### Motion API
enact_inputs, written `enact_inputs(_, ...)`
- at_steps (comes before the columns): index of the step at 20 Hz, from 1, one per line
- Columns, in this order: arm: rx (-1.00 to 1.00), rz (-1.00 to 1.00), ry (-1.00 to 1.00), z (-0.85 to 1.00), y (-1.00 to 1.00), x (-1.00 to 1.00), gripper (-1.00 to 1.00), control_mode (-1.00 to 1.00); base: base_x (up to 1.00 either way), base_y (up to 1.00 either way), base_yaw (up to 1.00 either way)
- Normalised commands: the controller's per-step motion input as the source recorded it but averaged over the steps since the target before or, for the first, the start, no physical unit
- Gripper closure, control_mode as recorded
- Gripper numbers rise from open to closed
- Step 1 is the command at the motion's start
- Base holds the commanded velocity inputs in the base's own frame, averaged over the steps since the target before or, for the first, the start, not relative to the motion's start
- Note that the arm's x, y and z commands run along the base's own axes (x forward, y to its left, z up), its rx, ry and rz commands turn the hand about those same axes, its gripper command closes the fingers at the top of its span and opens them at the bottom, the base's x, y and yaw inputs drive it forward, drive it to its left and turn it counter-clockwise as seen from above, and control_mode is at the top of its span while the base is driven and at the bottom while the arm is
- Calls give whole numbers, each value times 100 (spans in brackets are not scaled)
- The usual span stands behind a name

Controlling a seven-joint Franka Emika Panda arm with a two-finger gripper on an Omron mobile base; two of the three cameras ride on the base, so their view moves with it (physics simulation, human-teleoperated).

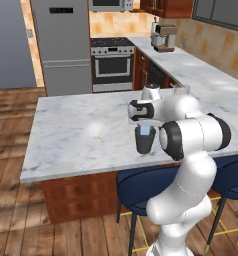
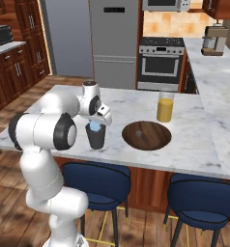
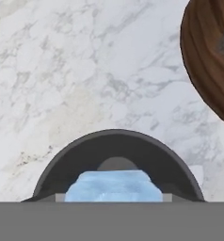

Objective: There are two ice cubes in the ice bowl. Place both ice cubes in the glass cup.

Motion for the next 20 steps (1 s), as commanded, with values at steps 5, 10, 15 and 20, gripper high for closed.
enact_inputs(5, 1, 0, -10, 19, -3, -6, -100, -100, 0, 0, 0)
enact_inputs(10, 5, 0, -10, 68, -4, -5, -100, -100, 0, 0, 0)
enact_inputs(15, 1, 0, 15, 6, -62, -35, -100, -100, 0, 0, 0)
enact_inputs(20, 3, -7, 5, 19, -91, -9, -100, -100, 0, 0, 0)
